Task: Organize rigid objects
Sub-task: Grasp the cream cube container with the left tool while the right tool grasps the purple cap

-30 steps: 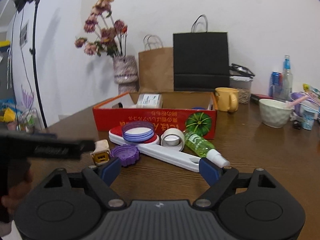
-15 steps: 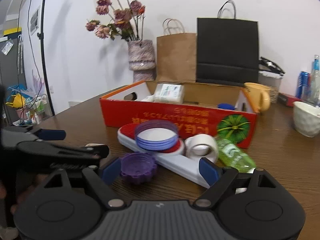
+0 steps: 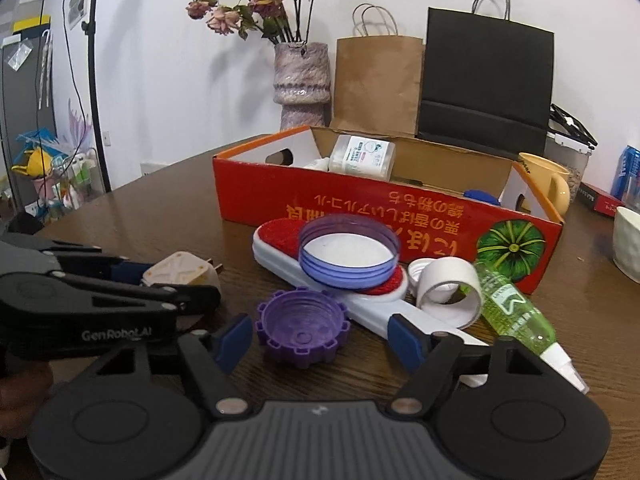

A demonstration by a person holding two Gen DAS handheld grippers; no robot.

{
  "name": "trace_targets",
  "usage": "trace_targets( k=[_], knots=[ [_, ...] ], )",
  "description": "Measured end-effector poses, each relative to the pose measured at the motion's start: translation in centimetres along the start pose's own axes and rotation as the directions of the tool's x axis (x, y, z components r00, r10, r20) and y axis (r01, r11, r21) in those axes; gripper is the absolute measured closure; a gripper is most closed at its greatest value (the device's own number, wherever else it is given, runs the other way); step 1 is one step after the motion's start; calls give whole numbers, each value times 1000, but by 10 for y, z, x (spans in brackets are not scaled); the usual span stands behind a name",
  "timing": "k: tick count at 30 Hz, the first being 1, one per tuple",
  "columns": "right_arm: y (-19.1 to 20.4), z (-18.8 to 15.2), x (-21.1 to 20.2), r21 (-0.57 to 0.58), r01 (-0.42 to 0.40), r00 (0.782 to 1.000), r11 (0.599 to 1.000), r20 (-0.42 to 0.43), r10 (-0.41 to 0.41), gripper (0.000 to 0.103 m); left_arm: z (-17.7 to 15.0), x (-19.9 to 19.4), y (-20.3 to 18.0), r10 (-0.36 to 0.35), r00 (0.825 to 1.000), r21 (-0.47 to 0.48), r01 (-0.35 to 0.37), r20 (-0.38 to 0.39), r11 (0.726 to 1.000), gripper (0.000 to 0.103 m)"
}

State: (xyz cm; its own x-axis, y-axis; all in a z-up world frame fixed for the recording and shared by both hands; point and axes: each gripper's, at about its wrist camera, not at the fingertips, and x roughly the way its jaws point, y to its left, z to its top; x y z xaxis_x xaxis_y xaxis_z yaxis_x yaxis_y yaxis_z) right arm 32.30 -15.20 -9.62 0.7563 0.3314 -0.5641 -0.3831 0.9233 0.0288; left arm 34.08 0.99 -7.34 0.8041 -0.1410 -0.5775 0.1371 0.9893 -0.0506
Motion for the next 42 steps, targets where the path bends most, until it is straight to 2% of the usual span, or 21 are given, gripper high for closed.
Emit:
trace_targets(
  k=[2, 5, 9, 13, 18, 23, 26, 28, 36, 39, 42],
  knots=[
    [3, 1, 4, -6, -1, 1000, 1000, -16, 0, 36, -1, -3, 6, 4, 1000, -19, -4, -1, 1000, 63],
    [5, 3, 8, -2, -11, 1000, 1000, -25, 11, 51, -5, -11, 10, 47, 999, -15, -47, 7, 999, 63],
    [2, -1, -1, 11, -11, 1000, 1000, -7, 11, 51, -10, -32, 8, 84, 996, -5, -84, 42, 996, 63],
    [-5, -15, -30, 31, 14, 1000, 999, 14, -15, 51, -15, -61, 1, 108, 990, -18, -107, 87, 994, 63],
    [-14, -38, -80, 78, 105, 992, 991, 55, -109, 51, -26, -103, -16, 144, 975, -52, -137, 167, 989, 63],
    [-8, -53, -147, 107, 155, 969, 982, 178, -173, 51, -33, -149, -28, 113, 966, -67, -100, 233, 993, 63],
    [5, -64, -186, 108, 157, 946, 982, 268, -180, 51, -41, -175, -37, 113, 957, -56, -102, 266, 993, 63],
    [14, -69, -207, 104, 165, 936, 981, 295, -189, 51, -46, -192, -43, 107, 952, -48, -97, 285, 994, 63],
    [31, -81, -257, 88, 161, 905, 983, 383, -183, 51, -64, -240, -59, 124, 924, -33, -121, 361, 992, 63],
    [36, -84, -266, 81, 160, 900, 984, 398, -179, 51, -66, -248, -63, 104, 922, -10, -108, 374, 994, 63],
    [34, -86, -266, 79, 150, 904, 986, 393, -169, 51, -65, -243, -64, 97, 924, -5, -103, 370, 995, 63]
  ],
)
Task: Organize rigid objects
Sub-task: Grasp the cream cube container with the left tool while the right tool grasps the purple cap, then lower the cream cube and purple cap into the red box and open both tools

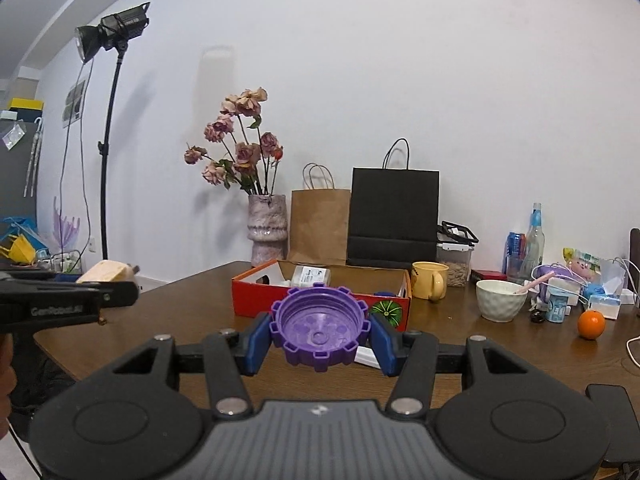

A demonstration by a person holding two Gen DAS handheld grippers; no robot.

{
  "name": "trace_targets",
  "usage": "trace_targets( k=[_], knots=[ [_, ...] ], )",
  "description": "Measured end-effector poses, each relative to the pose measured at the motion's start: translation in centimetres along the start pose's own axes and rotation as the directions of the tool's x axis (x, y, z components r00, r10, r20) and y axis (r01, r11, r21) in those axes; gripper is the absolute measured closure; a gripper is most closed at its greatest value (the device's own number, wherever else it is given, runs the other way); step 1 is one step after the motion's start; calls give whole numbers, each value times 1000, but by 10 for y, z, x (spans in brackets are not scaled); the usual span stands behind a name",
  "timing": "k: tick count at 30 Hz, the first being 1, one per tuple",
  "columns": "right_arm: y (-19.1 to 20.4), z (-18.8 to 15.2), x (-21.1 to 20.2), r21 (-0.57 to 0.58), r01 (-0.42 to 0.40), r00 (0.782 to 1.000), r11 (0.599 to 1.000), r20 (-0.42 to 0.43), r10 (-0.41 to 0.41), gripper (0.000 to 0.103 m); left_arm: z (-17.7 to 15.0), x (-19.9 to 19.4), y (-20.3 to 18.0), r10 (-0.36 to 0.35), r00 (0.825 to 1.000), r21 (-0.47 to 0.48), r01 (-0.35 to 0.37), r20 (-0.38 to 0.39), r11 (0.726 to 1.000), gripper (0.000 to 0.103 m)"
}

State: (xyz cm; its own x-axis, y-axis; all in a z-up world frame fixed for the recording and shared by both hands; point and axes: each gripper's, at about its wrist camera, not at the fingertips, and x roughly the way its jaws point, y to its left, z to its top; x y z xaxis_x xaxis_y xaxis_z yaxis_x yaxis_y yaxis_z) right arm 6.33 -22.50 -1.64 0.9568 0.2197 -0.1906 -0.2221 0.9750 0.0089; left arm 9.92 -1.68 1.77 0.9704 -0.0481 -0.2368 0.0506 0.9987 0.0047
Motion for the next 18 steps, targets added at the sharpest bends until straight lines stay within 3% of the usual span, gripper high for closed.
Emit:
trace_targets(
  k=[6, 12, 18],
  knots=[
    [-7, -10, 18, 46, -15, 999, 999, -42, 17, 51, -5, 19, 2, 2, 999, 6, -2, -32, 1000, 63],
    [-22, -8, 68, 90, -43, 994, 995, -94, 52, 51, 7, 72, 10, -48, 996, -15, 47, -73, 999, 63],
    [-58, 48, 144, 136, -104, 989, 985, -87, 117, 51, 62, 167, 20, -167, 977, -127, 150, -131, 980, 63]
  ],
)
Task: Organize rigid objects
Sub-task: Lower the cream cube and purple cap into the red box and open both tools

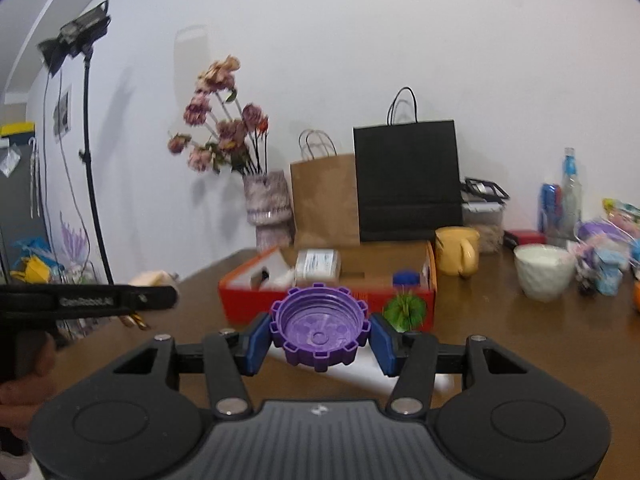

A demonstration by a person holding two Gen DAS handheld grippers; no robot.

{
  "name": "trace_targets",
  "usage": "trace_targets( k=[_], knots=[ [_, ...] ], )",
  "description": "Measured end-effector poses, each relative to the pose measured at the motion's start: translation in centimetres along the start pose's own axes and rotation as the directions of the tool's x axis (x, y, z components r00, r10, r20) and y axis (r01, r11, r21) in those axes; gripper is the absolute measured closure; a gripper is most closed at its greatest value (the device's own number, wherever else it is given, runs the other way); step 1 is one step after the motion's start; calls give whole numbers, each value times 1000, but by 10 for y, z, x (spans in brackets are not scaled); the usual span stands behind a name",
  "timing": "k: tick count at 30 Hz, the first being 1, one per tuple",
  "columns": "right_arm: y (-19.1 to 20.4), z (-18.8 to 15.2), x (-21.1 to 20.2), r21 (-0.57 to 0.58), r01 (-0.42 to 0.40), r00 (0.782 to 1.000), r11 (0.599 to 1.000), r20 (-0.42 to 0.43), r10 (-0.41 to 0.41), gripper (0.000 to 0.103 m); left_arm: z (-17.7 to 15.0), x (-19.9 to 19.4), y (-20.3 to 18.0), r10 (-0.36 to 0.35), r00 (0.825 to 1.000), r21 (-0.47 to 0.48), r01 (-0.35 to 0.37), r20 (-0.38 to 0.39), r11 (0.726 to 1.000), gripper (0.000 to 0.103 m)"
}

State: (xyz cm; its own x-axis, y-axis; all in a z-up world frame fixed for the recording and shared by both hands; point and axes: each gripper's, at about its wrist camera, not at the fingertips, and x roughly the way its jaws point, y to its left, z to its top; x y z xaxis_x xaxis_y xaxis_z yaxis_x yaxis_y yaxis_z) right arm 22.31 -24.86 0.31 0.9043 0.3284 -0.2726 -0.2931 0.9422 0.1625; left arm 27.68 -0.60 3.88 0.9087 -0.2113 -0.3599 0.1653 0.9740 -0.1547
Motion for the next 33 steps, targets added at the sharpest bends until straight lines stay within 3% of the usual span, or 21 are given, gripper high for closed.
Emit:
trace_targets(
  k=[2, 6, 10, 14, 16, 19, 22, 24, 25, 26, 27, 33],
  knots=[
    [-16, 28, 31, 7, -14, 1000, 1000, -12, 14, 51, 25, 31, 0, -12, 1000, 20, 12, -11, 1000, 63],
    [-47, 77, 111, 40, -30, 996, 999, -78, 33, 51, 78, 110, -1, -38, 994, -2, 38, -103, 999, 63],
    [-72, 109, 199, 76, -18, 986, 997, -163, 30, 51, 111, 195, -2, -74, 974, -2, 76, -213, 997, 63],
    [-96, 118, 286, 114, 27, 963, 993, -269, 5, 51, 114, 283, 2, -12, 949, -10, 9, -314, 1000, 63],
    [-112, 112, 324, 164, 49, 941, 985, -338, 10, 51, 104, 314, -1, -13, 943, 28, 23, -331, 999, 63],
    [-124, 95, 371, 179, 75, 907, 981, -421, 7, 51, 85, 350, -3, -4, 918, 52, 27, -397, 998, 63],
    [-127, 86, 399, 183, 73, 886, 980, -463, 20, 51, 73, 375, 2, 7, 889, 23, 4, -458, 1000, 63],
    [-128, 80, 408, 197, 84, 879, 977, -477, 21, 50, 73, 380, 8, -22, 872, -18, 15, -488, 1000, 53],
    [-127, 76, 412, 182, 84, 874, 980, -485, 15, 49, 74, 377, 9, -33, 879, -15, 29, -475, 999, 46],
    [-125, 74, 415, 171, 85, 870, 982, -492, 10, 40, 75, 374, 8, -37, 887, -3, 40, -459, 999, 34],
    [-123, 72, 415, 165, 85, 869, 983, -494, 7, 33, 76, 371, 7, -29, 894, 17, 41, -448, 999, 31],
    [-112, 85, 388, 149, 69, 892, 986, -453, 6, 32, 90, 337, 6, 24, 913, 73, 6, -406, 997, 28]
  ],
)
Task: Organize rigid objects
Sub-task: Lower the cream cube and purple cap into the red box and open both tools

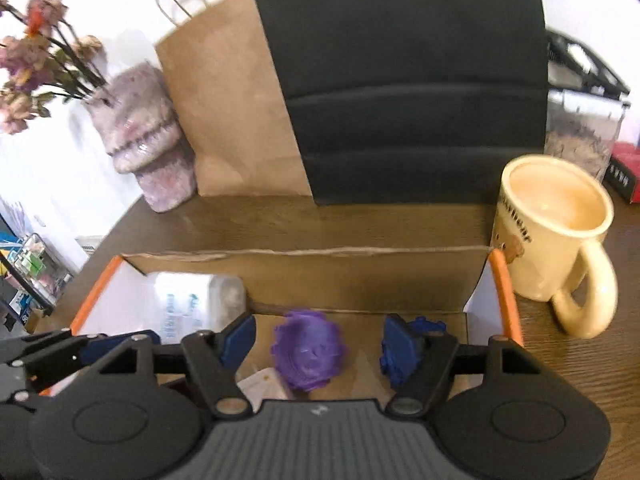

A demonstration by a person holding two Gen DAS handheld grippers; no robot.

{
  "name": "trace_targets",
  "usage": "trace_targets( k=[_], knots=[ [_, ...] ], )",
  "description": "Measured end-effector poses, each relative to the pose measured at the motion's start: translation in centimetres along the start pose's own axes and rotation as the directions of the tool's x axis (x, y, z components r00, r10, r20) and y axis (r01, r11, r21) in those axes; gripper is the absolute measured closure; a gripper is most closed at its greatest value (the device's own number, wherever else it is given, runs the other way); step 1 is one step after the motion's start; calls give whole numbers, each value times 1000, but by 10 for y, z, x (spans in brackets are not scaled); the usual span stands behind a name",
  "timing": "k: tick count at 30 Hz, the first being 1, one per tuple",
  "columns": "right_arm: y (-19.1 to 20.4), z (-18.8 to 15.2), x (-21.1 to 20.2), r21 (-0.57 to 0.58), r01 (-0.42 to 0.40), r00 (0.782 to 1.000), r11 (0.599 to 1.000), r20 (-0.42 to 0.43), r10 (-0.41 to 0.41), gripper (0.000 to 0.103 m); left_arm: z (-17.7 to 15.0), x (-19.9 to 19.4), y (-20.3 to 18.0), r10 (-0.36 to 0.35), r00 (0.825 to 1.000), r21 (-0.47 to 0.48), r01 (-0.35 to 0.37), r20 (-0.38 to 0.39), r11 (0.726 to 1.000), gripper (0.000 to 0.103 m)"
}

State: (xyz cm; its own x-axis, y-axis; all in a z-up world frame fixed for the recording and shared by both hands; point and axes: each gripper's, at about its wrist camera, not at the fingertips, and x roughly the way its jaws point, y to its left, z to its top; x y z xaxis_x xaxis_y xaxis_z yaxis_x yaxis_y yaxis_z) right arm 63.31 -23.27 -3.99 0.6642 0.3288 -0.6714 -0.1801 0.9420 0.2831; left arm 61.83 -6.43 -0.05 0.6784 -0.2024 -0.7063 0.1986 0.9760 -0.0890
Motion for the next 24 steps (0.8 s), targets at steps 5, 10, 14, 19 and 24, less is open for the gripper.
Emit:
trace_targets(
  k=[5, 10, 14, 19, 24],
  knots=[
    [11, -4, -65, -23, 5, 997, 1000, 82, -3, 17, -5, -56, 10, 72, 995, -1, -72, 76, 997, 15],
    [17, -30, -127, -39, 15, 985, 999, 172, -8, 16, -30, -119, 12, 169, 958, 4, -175, 232, 985, 14],
    [33, -61, -172, -119, 72, 967, 990, 250, -40, 13, -60, -174, 13, 162, 918, 3, -175, 362, 984, 10],
    [52, -113, -222, -186, 113, 937, 976, 347, -43, 11, -108, -235, 7, 188, 846, -11, -211, 499, 978, 8],
    [76, -178, -274, -269, 165, 874, 949, 486, -14, 5, -162, -287, 3, 194, 797, -55, -199, 572, 978, 7]
  ],
)
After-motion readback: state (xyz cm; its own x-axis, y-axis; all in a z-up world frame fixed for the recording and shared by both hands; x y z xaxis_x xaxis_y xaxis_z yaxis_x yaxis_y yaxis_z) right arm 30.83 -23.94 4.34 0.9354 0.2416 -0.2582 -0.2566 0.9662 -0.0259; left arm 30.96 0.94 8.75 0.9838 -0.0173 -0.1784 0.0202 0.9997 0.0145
